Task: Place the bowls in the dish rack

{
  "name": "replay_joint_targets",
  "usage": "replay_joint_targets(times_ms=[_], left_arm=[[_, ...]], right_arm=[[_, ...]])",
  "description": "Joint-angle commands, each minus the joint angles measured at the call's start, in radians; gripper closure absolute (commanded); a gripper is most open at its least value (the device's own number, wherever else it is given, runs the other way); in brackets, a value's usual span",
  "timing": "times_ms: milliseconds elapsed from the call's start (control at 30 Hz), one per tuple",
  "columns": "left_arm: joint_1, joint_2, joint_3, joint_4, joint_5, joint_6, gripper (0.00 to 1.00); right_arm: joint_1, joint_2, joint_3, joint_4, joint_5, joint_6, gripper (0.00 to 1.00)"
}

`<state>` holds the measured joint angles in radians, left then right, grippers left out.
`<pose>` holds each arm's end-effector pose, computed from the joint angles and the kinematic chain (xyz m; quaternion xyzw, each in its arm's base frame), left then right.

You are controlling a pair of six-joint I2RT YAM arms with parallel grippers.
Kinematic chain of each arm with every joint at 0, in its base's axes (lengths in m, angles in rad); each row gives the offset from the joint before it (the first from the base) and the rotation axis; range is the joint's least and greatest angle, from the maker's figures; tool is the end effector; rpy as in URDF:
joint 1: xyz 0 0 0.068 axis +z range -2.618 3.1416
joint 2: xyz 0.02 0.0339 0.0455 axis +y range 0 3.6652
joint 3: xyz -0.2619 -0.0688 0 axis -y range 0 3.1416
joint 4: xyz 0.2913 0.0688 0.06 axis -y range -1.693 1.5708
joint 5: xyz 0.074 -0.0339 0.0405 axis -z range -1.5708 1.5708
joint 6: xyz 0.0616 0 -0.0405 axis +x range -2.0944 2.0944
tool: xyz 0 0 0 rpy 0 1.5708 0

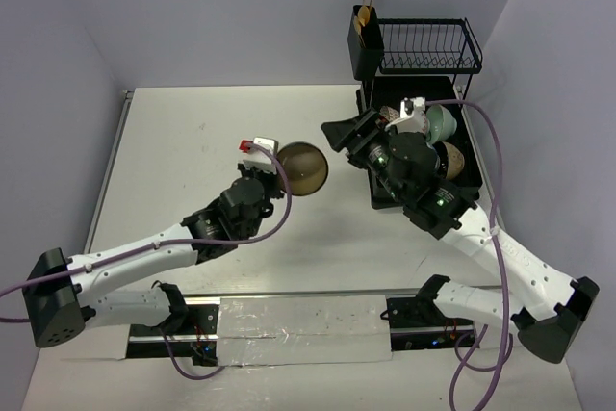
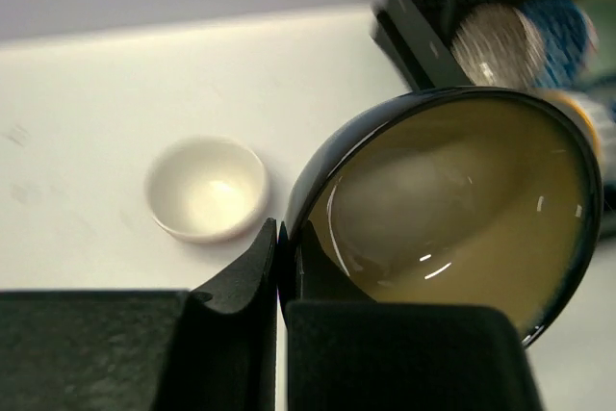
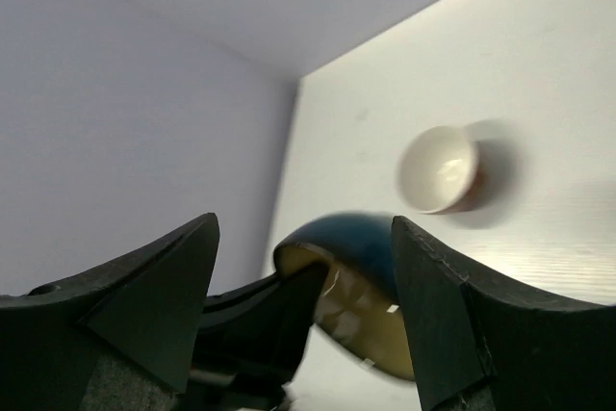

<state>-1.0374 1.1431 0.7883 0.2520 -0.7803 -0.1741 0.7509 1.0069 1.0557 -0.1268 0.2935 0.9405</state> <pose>0.2013 -0.2557 0.2948 0.0559 0.7303 -0.1206 0.6701 0.2319 0.1921 0.3986 0.1676 0.7136 0.4315 0.5258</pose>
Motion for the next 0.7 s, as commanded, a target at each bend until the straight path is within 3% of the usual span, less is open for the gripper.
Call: replay_joint_targets(times_ms=[0, 200, 467, 667], left_arm=[[0.017, -0.002, 0.095, -0.320, 0.215, -0.364, 1.00], [0.102, 0.157, 0.126, -0.379, 0.496, -0.456, 1.00], [0.157, 0.404, 0.333, -0.545, 0.581, -0.464, 1.00], [0.223, 0.487, 0.353, -0.505, 0.685, -0.464, 0.94]], right_arm=[[-0.022, -0.042, -0.043, -0.135, 0.085, -0.138, 0.21], [-0.033, -0.105, -0.123, -0.158, 0.065, -0.181, 0.21], [-0.033, -0.139, -0.183, -0.120, 0.049, -0.307, 0.23], [-0.033, -0.119, -0.195, -0.100, -0.017, -0.402, 0.22]])
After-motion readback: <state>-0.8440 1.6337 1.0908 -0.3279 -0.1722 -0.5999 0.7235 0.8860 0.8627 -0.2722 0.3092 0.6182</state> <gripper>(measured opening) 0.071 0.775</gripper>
